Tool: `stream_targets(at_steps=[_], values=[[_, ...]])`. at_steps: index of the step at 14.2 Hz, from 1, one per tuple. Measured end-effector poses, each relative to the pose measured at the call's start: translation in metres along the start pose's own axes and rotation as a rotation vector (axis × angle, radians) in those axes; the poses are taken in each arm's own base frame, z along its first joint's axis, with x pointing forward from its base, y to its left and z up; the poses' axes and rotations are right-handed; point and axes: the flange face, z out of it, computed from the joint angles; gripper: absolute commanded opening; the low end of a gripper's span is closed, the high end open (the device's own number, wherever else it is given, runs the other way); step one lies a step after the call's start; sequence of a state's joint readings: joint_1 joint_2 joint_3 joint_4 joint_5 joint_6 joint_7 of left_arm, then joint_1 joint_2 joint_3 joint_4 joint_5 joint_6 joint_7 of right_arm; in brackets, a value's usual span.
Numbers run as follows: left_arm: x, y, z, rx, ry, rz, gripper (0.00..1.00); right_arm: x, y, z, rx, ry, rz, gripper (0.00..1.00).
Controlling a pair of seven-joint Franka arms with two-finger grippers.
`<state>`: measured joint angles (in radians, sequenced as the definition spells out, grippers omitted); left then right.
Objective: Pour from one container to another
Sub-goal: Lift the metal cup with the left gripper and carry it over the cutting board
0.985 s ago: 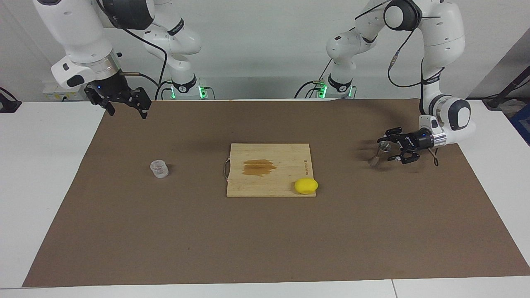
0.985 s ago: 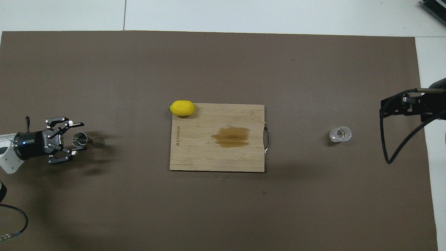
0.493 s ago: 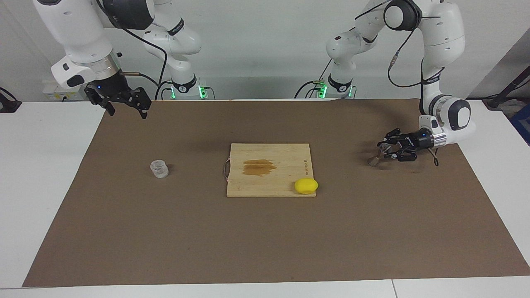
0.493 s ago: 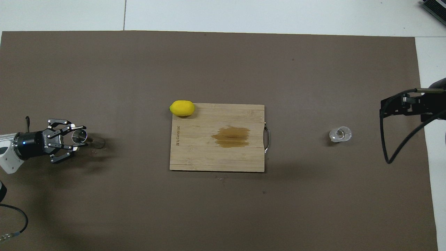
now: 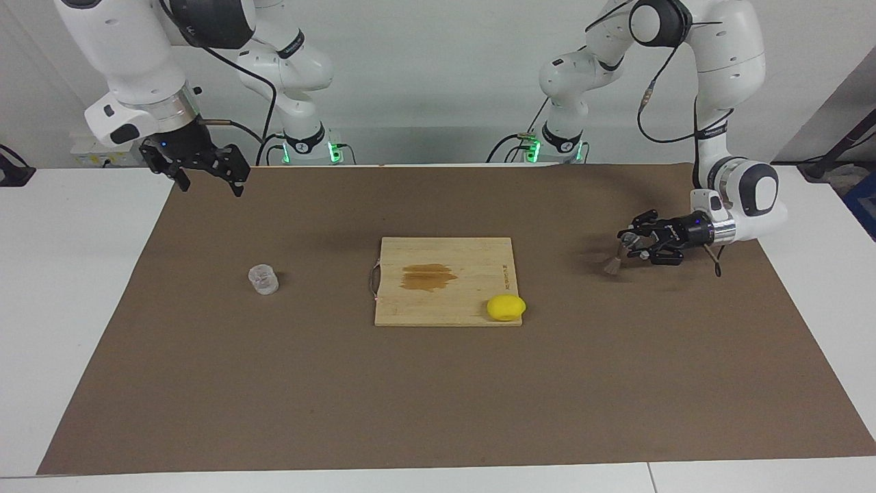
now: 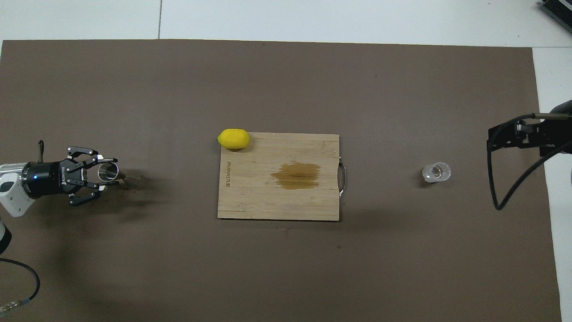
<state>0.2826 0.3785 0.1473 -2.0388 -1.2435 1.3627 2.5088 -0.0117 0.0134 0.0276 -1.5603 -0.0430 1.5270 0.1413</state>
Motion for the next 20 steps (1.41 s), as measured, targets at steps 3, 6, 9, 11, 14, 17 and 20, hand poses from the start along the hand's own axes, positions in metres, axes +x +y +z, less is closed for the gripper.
stream_targets(at_steps=[3, 6, 9, 11, 14, 17, 20], values=[[0.049, -0.014, 0.053, -0.084, 0.000, -0.006, 0.43, 0.000, 0.000, 0.000, 0.000, 0.000, 0.000, 0.99], [0.094, -0.021, 0.110, -0.134, 0.009, 0.003, 0.41, 0.000, 0.000, 0.000, 0.000, 0.000, 0.000, 0.99], [0.109, -0.026, 0.166, -0.132, 0.019, 0.018, 0.41, 0.000, 0.000, 0.000, 0.000, 0.000, 0.000, 0.99], [0.113, -0.027, 0.210, -0.103, 0.021, 0.022, 0.41, 0.000, 0.000, 0.000, 0.000, 0.000, 0.000, 0.99], [0.125, -0.021, 0.276, -0.049, 0.014, 0.031, 0.40, 0.000, 0.000, 0.000, 0.000, 0.000, 0.000, 0.99], [0.138, -0.011, 0.318, 0.004, 0.009, 0.028, 0.40, 0.000, 0.000, 0.000, 0.000, 0.000, 0.000, 0.99], [0.139, -0.004, 0.338, 0.045, 0.008, 0.008, 0.41, 0.000, 0.000, 0.000, 0.000, 0.000, 0.000, 0.99]])
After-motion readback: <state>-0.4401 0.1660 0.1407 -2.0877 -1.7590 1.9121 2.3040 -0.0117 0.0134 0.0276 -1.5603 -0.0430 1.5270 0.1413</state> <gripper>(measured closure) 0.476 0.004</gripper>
